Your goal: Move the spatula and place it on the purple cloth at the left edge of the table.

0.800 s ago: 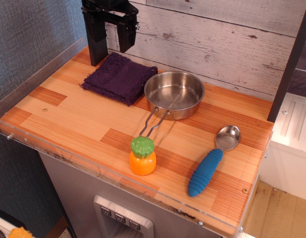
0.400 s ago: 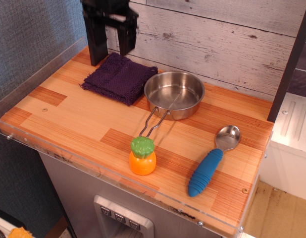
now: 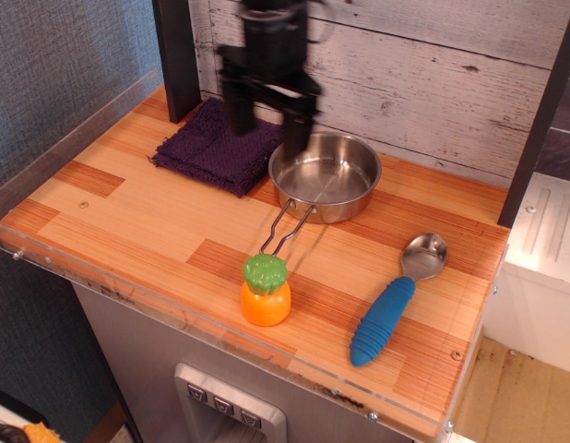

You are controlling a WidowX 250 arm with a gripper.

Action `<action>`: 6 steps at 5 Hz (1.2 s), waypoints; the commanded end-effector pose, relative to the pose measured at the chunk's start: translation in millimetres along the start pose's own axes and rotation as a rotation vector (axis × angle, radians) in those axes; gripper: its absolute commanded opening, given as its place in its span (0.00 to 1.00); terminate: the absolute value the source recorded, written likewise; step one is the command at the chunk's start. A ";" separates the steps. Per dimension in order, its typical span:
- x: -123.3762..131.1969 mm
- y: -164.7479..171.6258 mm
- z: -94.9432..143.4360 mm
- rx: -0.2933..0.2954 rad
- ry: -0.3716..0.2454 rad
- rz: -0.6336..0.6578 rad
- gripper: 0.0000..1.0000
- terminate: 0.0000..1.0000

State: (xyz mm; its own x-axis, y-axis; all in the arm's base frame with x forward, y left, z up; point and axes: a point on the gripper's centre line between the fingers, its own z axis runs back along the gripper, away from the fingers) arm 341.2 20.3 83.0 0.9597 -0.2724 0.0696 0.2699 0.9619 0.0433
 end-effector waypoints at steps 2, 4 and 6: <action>-26.5 -95.9 4.9 -0.091 -0.054 -0.062 1.00 0.00; -34.4 -135.3 -23.0 -0.107 0.003 -0.147 1.00 0.00; -37.7 -153.1 -57.5 -0.039 0.056 -0.190 1.00 0.00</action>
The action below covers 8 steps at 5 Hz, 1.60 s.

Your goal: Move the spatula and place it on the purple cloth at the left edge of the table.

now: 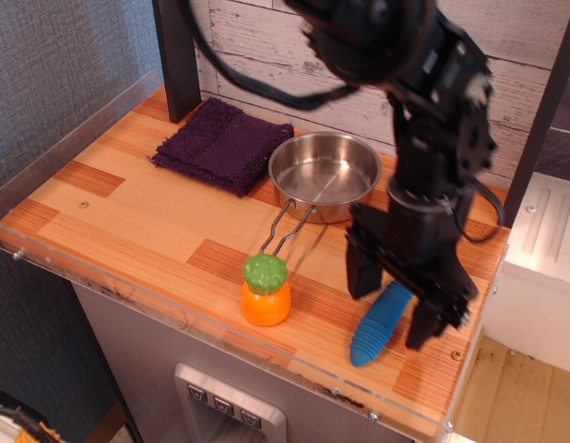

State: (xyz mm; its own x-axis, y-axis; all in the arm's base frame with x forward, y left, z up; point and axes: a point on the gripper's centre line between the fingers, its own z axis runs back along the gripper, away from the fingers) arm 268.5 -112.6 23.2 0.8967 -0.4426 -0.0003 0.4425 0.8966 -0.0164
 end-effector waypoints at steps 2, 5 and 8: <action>1.3 10.2 -26.5 0.051 -0.017 0.031 0.00 0.00; 9.9 52.3 48.1 -0.012 -0.170 0.191 0.00 0.00; -11.0 171.1 91.7 0.046 -0.213 0.459 0.00 0.00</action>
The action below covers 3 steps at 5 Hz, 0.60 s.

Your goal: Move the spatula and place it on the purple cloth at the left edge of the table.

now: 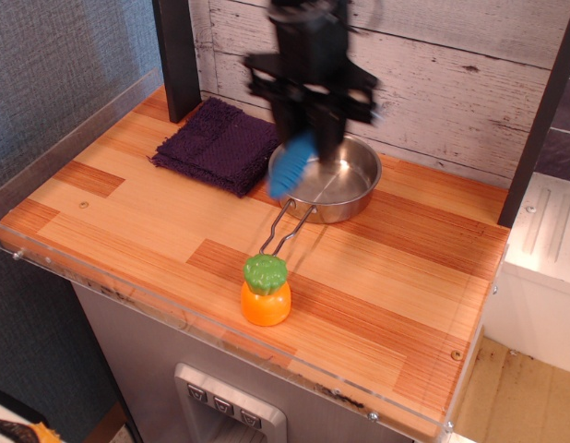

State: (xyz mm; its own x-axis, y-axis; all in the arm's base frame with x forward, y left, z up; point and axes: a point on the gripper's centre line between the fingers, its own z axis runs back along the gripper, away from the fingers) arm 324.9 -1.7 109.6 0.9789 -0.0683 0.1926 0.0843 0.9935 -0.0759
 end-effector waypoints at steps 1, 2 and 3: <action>14.4 80.2 -3.5 0.134 0.021 0.079 0.00 0.00; 19.8 100.0 -11.3 0.163 0.053 0.066 0.00 0.00; 25.1 113.5 -16.9 0.188 0.079 0.048 0.00 0.00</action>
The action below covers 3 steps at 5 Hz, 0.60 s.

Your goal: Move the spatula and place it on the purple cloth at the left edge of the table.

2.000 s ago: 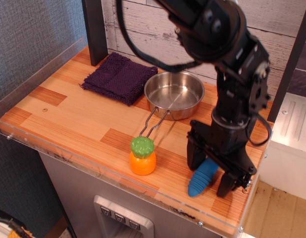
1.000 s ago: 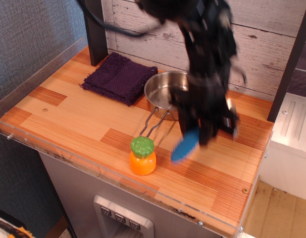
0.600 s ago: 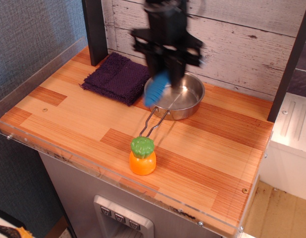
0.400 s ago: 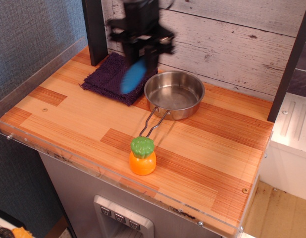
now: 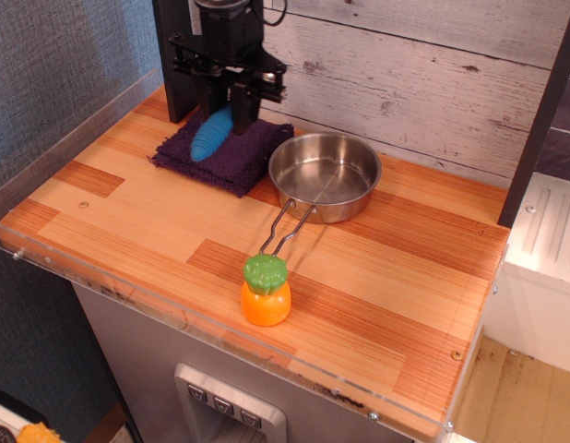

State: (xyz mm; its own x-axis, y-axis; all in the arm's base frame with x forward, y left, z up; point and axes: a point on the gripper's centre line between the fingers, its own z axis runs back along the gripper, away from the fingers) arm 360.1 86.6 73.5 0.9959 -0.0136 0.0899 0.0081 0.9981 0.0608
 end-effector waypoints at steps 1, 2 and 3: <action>5.7 33.1 9.5 0.059 -0.008 -0.006 0.00 0.00; 3.8 42.3 5.1 0.059 0.009 0.013 0.00 0.00; 2.6 44.7 5.3 0.040 0.021 0.006 1.00 0.00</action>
State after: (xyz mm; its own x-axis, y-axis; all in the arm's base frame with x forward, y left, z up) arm 367.0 121.8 61.1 0.9997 -0.0118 0.0225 0.0099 0.9967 0.0808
